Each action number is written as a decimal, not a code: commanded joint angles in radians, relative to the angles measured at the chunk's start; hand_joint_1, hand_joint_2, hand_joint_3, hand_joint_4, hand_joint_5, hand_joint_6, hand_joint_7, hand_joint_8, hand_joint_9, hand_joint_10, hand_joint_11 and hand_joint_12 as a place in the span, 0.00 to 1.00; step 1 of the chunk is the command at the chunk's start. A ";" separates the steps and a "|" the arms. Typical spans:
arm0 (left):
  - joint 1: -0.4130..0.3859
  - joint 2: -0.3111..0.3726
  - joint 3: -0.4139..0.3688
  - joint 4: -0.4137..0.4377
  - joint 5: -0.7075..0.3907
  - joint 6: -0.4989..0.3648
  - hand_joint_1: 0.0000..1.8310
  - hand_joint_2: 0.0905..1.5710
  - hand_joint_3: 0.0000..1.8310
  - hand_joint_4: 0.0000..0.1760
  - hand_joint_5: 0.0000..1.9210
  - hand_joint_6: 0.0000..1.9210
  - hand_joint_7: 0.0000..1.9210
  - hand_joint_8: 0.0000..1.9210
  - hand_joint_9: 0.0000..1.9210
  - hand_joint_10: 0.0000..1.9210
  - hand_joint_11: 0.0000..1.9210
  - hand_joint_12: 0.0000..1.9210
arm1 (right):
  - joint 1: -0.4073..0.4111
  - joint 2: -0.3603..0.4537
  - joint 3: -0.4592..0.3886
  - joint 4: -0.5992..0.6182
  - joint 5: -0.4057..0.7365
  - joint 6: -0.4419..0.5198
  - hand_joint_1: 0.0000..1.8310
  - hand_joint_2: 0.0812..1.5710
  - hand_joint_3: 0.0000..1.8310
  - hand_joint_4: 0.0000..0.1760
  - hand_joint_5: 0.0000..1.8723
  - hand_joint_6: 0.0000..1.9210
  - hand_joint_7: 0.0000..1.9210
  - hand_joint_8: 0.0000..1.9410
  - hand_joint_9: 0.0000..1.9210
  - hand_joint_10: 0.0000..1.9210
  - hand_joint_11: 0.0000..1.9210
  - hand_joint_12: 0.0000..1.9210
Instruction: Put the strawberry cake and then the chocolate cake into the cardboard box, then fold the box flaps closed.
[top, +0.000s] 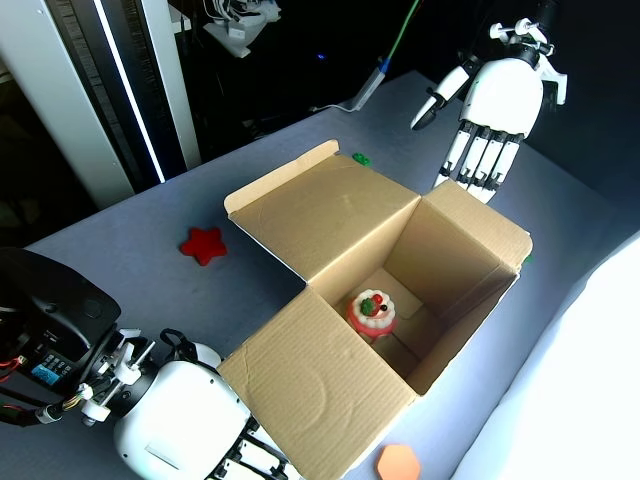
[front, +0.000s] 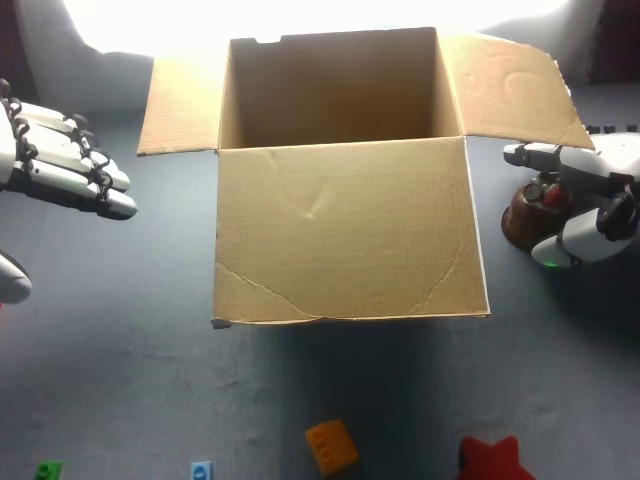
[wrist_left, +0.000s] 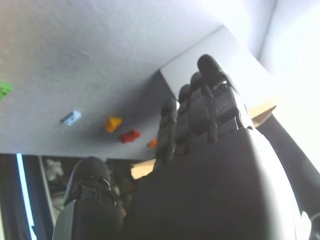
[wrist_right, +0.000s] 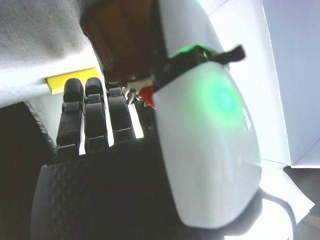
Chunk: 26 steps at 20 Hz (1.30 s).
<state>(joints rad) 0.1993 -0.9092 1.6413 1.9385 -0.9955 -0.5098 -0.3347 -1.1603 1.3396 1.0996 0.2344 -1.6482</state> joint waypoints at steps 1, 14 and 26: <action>-0.001 0.009 0.004 -0.077 0.007 0.008 0.01 0.74 0.00 0.28 0.06 0.00 0.06 0.00 0.08 0.01 0.00 0.39 | 0.005 0.012 0.006 -0.011 0.065 -0.001 0.56 0.65 0.00 0.02 0.04 0.01 0.05 0.00 0.04 0.00 0.00 0.13; 0.027 0.016 -0.035 -0.130 0.026 0.014 0.04 0.73 0.00 0.29 0.07 0.00 0.06 0.00 0.09 0.01 0.00 0.40 | 0.034 0.027 0.001 -0.011 0.072 0.000 0.66 0.76 0.00 0.00 0.42 0.57 0.43 0.74 0.29 0.82 0.18 1.00; 0.030 0.027 -0.066 -0.137 0.032 0.015 0.03 0.73 0.00 0.32 0.07 0.00 0.07 0.00 0.10 0.00 0.00 0.43 | 0.075 0.348 -0.233 -0.011 0.108 -0.001 0.67 0.74 0.00 0.00 0.44 0.54 0.46 0.70 0.31 0.80 0.19 1.00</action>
<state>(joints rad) 0.2348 -0.8936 1.5715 1.8725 -0.9615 -0.4965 -0.2741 -0.8295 1.1011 1.1027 0.2581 -1.6527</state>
